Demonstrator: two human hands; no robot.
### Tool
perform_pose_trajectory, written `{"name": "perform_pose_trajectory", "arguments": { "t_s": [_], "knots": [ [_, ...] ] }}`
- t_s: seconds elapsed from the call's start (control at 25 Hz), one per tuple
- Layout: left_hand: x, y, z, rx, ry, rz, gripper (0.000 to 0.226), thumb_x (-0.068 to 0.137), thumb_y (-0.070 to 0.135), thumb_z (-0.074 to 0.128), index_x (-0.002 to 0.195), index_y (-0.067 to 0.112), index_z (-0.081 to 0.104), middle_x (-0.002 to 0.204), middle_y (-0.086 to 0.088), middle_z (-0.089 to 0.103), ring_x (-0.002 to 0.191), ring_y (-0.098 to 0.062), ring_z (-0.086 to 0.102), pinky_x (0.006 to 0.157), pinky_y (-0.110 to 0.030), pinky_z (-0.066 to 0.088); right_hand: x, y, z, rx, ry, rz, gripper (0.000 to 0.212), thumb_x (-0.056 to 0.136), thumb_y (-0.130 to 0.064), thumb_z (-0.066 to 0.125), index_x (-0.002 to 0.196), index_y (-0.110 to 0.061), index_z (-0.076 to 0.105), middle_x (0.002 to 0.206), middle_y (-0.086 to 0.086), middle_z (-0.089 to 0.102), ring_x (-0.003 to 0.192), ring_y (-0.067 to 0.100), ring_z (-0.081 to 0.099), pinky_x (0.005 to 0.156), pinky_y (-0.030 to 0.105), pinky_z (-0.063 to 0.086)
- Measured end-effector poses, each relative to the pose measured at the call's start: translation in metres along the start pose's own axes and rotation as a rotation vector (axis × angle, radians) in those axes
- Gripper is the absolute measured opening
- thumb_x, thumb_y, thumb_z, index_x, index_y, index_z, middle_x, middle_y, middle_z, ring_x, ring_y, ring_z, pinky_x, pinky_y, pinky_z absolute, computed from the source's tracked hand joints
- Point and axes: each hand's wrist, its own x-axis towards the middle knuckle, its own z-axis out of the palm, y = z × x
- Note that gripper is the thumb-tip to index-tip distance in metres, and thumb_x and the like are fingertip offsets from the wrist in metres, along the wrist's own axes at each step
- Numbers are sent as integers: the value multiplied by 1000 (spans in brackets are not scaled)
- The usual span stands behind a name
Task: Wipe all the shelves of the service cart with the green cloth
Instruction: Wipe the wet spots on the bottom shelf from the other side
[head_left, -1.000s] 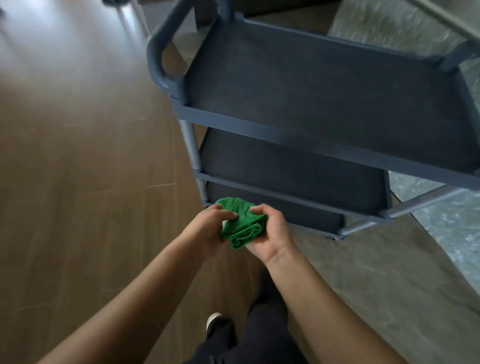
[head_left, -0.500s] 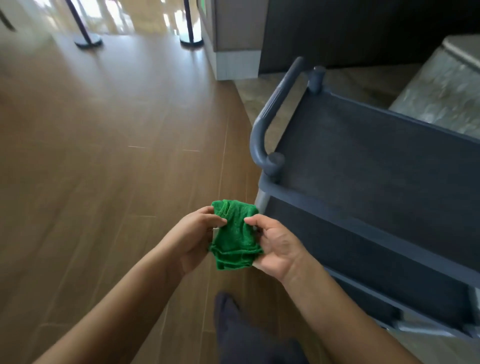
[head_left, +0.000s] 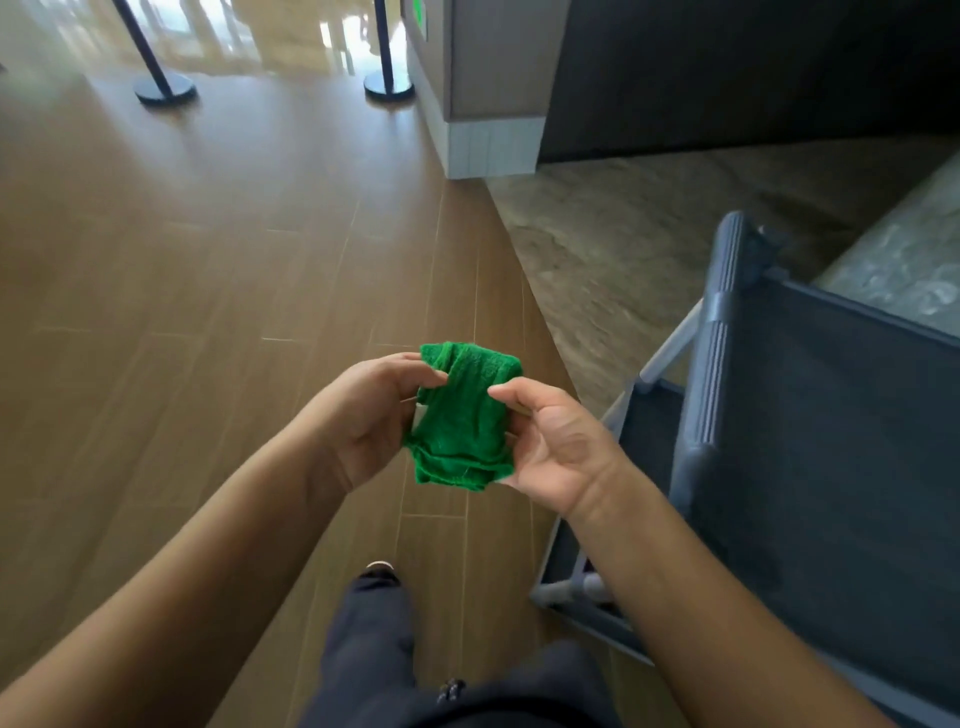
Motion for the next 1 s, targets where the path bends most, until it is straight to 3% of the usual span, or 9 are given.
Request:
{"name": "perform_pose_trajectory", "arguments": {
  "t_s": [0.24,0.44,0.56,0.76,0.92,1.0],
  "knots": [
    [106,113,-40,127,-157,-56,31,89,1,42,115,0,60,94,-12,66,70,-19,64,73,-32,51,89,-70,67,182,78,-143,33,87,-8,50,119,-9,58,107,12,61,98,29,57,78,48,50],
    [208,174,-29,175,-257,-115,34,89,1,44,119,-3,60,103,-16,63,74,-22,62,76,-33,50,151,-147,76,268,140,-229,29,86,-10,49,113,-11,58,101,11,59,99,29,55,83,49,48],
    [282,209,1,232,-323,-146,25,89,2,45,102,4,65,91,-10,68,67,-17,65,70,-30,53,190,-209,61,286,196,-300,21,86,-12,48,103,-11,61,93,10,60,92,28,57,78,46,50],
    [402,266,76,296,-382,-181,25,89,3,46,107,5,64,96,-10,67,73,-19,63,75,-32,50,238,-327,27,316,311,-382,13,86,-10,50,85,-11,63,79,8,61,74,23,58,70,39,50],
    [484,305,147,378,-454,-197,32,91,4,46,120,-1,59,115,-18,63,97,-29,58,99,-43,44,259,-418,-7,369,374,-433,18,86,-12,50,102,-12,60,86,9,59,79,25,58,65,36,52],
    [522,317,181,403,-519,-210,28,91,4,46,115,2,61,110,-15,64,93,-27,61,93,-39,48,266,-452,-25,406,392,-479,22,86,-12,51,107,-11,59,88,10,57,78,25,58,59,35,53]
  ]
}}
